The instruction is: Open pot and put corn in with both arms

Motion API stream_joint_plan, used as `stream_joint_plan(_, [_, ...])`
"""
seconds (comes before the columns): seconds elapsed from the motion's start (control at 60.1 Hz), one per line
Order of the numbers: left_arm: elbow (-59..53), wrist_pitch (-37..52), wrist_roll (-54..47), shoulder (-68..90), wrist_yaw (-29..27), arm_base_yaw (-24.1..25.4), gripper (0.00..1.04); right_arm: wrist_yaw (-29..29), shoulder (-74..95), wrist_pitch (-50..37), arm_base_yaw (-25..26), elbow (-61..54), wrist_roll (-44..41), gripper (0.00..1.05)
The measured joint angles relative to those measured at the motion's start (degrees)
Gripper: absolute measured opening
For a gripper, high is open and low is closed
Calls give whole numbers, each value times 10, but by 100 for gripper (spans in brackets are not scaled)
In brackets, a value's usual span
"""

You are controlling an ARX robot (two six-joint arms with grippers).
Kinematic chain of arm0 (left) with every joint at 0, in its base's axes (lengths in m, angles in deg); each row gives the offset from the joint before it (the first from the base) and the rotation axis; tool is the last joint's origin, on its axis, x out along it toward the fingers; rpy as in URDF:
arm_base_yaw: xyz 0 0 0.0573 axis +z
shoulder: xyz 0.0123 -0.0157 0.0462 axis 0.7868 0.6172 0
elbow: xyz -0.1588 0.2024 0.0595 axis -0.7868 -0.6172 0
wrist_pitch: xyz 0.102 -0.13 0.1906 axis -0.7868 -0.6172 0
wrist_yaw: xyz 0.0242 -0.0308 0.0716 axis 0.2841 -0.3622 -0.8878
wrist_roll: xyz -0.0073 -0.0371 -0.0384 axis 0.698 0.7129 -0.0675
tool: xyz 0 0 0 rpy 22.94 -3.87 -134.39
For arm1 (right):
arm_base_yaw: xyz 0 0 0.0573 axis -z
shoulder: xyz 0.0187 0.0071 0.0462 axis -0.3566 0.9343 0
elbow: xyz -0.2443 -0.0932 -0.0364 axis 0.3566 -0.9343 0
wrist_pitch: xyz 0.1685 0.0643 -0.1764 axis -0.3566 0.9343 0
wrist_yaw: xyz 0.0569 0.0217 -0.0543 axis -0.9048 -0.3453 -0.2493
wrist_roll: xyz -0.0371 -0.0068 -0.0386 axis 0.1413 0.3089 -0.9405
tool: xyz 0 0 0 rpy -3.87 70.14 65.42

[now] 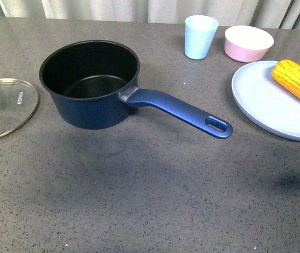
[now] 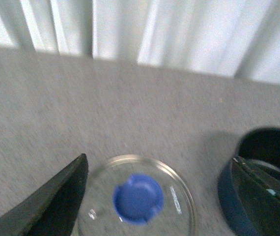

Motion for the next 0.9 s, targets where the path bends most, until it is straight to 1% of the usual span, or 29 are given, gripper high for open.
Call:
stream_joint_plan(0.05, [-40, 65, -8, -16, -6, -2, 73, 0, 0, 0, 0, 0, 0, 96])
stream_joint_plan(0.1, [-74, 82, -13, -45, -9, -8, 64, 0, 0, 0, 0, 0, 0, 96])
stream_joint_plan(0.25, [-129, 67, -19, -129, -25, -24, 39, 0, 0, 0, 0, 0, 0, 96])
stream_joint_plan(0.366, [-156, 36, -20, -182, -37, -37, 18, 0, 0, 0, 0, 0, 0, 96])
stream_joint_plan(0.466, [-172, 10, -22, -225, -45, -45, 2, 0, 0, 0, 0, 0, 0, 96])
stream_joint_plan(0.516, [-180, -6, -22, -250, -58, -54, 2, 0, 0, 0, 0, 0, 0, 96])
stream_joint_plan(0.549, [-185, -21, -22, -269, -85, -71, 2, 0, 0, 0, 0, 0, 0, 96])
stream_joint_plan(0.582, [-189, -31, -22, -283, -89, -79, 2, 0, 0, 0, 0, 0, 0, 96])
stream_joint_plan(0.666, [-198, -60, -23, -321, -89, -91, 2, 0, 0, 0, 0, 0, 0, 96])
stream_joint_plan(0.799, [-209, -112, -23, -386, -92, -92, 2, 0, 0, 0, 0, 0, 0, 96])
stream_joint_plan(0.899, [-219, -169, -23, -454, -92, -92, 2, 0, 0, 0, 0, 0, 0, 96])
